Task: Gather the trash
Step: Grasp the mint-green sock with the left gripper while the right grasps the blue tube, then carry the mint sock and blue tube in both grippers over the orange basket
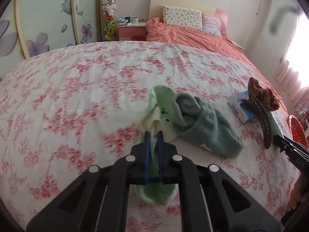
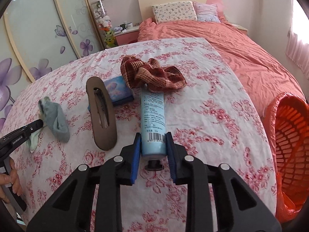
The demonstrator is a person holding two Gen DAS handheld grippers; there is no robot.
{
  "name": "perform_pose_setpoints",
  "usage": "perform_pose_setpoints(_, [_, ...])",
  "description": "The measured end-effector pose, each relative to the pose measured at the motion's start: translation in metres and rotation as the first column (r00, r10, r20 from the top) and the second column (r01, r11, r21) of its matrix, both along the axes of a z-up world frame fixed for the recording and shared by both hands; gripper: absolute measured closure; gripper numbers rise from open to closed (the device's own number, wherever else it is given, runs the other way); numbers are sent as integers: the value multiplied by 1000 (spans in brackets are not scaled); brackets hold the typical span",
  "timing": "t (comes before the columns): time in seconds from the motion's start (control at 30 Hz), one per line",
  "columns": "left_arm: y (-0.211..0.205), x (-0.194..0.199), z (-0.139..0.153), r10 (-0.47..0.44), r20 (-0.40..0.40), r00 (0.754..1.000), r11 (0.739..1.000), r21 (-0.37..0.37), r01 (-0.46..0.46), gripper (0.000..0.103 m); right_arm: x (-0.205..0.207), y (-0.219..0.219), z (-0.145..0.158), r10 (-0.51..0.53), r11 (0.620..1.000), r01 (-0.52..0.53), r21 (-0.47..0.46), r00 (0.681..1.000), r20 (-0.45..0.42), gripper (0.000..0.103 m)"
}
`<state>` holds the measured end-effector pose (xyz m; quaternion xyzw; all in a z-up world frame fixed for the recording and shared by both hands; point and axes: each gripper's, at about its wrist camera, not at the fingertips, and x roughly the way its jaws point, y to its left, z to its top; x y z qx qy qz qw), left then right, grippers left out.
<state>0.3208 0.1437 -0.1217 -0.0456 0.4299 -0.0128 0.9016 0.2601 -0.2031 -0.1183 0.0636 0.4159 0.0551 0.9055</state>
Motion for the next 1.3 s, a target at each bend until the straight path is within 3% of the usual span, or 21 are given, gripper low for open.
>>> perform_pose_setpoints(0.2, [29,-23,4,77,0,997,997,-8,-77,94,-14,-13,3,-29,999,29,13,1000,2,77])
perform_pose_setpoints(0.33, [33,-29,-2,87,-9,996,996,-9,-87,80,-14,-15,-3,-31,999,31,20,999,-10,77])
perform_pose_setpoints(0.57, [28,-31,-2,79,4,997,997,-25,-79,69,-16,-17,-4,-35,999,35,23,999,2,77])
perform_pose_setpoints(1.1, [24,-31,-3,82,1,997,997,-11,-82,65,-20,-21,-6,-44,998,44,33,999,0,77])
perform_pose_setpoints(1.3, [30,-31,-3,79,8,997,995,-56,-79,66,-20,-20,-5,-37,999,37,19,999,1,77])
